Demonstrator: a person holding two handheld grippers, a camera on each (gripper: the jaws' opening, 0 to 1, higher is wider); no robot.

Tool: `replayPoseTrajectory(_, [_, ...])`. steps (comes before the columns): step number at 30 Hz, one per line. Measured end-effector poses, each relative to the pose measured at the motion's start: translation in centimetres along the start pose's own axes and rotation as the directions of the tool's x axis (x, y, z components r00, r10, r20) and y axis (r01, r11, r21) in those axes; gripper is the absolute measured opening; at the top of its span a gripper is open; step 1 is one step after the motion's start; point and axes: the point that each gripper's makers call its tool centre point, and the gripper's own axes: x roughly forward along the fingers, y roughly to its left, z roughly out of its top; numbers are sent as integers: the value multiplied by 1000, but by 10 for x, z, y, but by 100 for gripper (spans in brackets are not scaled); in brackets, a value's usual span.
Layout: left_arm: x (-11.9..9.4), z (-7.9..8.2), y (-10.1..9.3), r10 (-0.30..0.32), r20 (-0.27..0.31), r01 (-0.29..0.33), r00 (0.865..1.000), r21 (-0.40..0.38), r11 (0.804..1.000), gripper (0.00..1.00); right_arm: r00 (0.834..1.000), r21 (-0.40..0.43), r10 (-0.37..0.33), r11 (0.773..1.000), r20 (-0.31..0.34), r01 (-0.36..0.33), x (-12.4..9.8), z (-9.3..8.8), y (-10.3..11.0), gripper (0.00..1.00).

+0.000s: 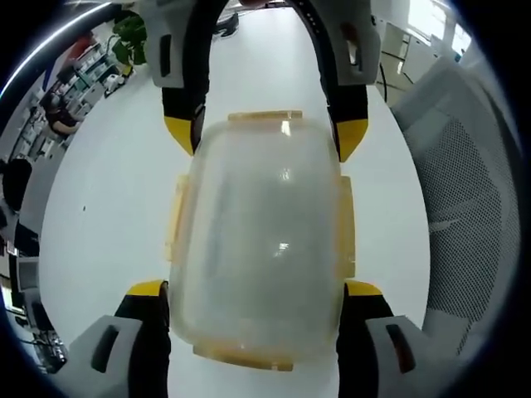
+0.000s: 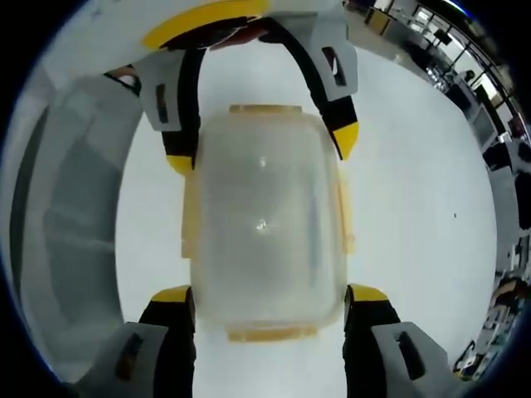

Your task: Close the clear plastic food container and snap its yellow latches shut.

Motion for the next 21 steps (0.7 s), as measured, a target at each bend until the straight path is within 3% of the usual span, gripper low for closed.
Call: replayPoseTrajectory(21, [5,1,27,-6,-6,6,1000,-7,1000,85,1000,-6,1,1000,-6,-1,1,0,-27,73])
